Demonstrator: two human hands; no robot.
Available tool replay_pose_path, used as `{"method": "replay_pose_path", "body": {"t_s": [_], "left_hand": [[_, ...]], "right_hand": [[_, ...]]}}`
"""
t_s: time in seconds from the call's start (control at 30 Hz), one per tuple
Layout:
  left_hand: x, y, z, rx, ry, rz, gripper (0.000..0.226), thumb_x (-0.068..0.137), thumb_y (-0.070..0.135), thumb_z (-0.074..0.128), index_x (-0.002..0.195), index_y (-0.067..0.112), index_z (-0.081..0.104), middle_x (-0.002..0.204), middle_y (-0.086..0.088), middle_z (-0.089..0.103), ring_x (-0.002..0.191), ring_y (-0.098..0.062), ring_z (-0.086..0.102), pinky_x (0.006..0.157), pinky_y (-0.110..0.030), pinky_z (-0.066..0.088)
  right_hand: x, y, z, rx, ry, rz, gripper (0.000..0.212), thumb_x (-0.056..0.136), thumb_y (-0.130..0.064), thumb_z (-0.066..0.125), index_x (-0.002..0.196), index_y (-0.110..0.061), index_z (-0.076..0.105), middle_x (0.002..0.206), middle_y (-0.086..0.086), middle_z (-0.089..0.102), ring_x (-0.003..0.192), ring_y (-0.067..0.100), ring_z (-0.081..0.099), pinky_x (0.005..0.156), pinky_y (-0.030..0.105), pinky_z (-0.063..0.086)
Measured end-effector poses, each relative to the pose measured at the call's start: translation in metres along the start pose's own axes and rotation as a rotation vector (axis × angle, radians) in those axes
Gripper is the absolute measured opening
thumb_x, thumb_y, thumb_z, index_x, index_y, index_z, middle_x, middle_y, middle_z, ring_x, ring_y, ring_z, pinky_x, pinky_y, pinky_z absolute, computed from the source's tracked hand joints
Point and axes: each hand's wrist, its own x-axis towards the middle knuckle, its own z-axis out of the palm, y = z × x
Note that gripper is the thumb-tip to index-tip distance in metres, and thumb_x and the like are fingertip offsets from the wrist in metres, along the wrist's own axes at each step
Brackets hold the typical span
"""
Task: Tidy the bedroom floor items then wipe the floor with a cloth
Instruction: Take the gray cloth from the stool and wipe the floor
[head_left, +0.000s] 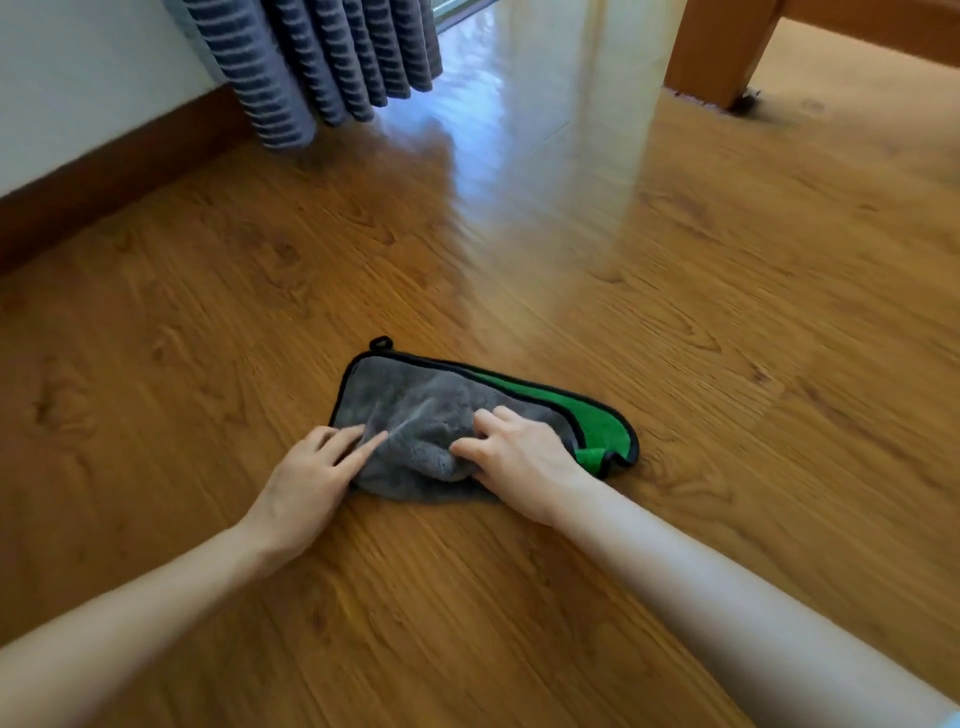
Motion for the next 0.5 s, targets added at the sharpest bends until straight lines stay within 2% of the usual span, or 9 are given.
{"method": "replay_pose_path", "body": {"t_s": [0.1,0.17,0.23,0.33,0.43,0.5], "left_hand": [[-0.008,0.037,0.002,-0.001,-0.013,0.199,0.068,0.066,-0.006,0.076,0.129,0.009,0.056,0.113,-0.013,0.062,0.095,-0.028,0.058,0.075,-0.036,0.056],[-0.013,0.066,0.004,0.008,-0.013,0.326,0.052,0.078,0.005,0.059,0.129,0.011,0.055,0.114,-0.012,0.061,0.098,-0.026,0.053,0.078,-0.035,0.055],[-0.012,0.100,0.006,0.010,-0.008,0.424,0.053,0.078,0.011,0.043,0.129,0.009,0.054,0.113,-0.012,0.059,0.102,-0.025,0.049,0.084,-0.035,0.050],[-0.006,0.155,0.012,0.029,0.008,0.596,0.054,0.076,0.013,0.039,0.129,0.005,0.044,0.116,-0.013,0.049,0.104,-0.027,0.045,0.088,-0.039,0.034],[0.006,0.205,0.016,0.023,-0.030,0.780,0.054,0.076,0.017,0.039,0.129,0.006,0.042,0.117,-0.013,0.044,0.105,-0.027,0.044,0.088,-0.038,0.032],[0.024,0.238,0.018,0.004,-0.032,0.869,0.052,0.078,0.017,0.039,0.129,0.007,0.043,0.117,-0.012,0.045,0.104,-0.026,0.046,0.086,-0.036,0.033]], "right_hand": [[-0.068,-0.004,-0.003,-0.018,0.014,0.047,0.016,0.065,-0.022,0.072,0.079,-0.025,0.066,0.074,0.000,0.053,0.066,0.020,0.053,0.038,0.023,0.033],[-0.117,-0.005,-0.008,0.004,0.006,0.088,0.017,0.070,-0.022,0.061,0.086,-0.023,0.065,0.077,0.002,0.053,0.067,0.020,0.051,0.040,0.028,0.039],[-0.166,-0.004,-0.014,-0.008,-0.006,0.129,0.023,0.074,-0.023,0.054,0.095,-0.022,0.063,0.080,0.003,0.054,0.069,0.020,0.051,0.043,0.030,0.043],[-0.238,-0.002,-0.021,-0.022,-0.034,0.194,0.031,0.075,-0.027,0.054,0.106,-0.022,0.058,0.083,0.003,0.053,0.071,0.020,0.050,0.045,0.029,0.042],[-0.303,-0.001,-0.029,-0.061,-0.068,0.271,0.041,0.066,-0.033,0.058,0.106,-0.025,0.055,0.085,0.003,0.053,0.071,0.019,0.051,0.043,0.025,0.041],[-0.339,0.003,-0.035,-0.102,-0.072,0.368,0.051,0.057,-0.036,0.068,0.105,-0.027,0.053,0.086,0.001,0.054,0.072,0.018,0.053,0.042,0.023,0.040]]}}
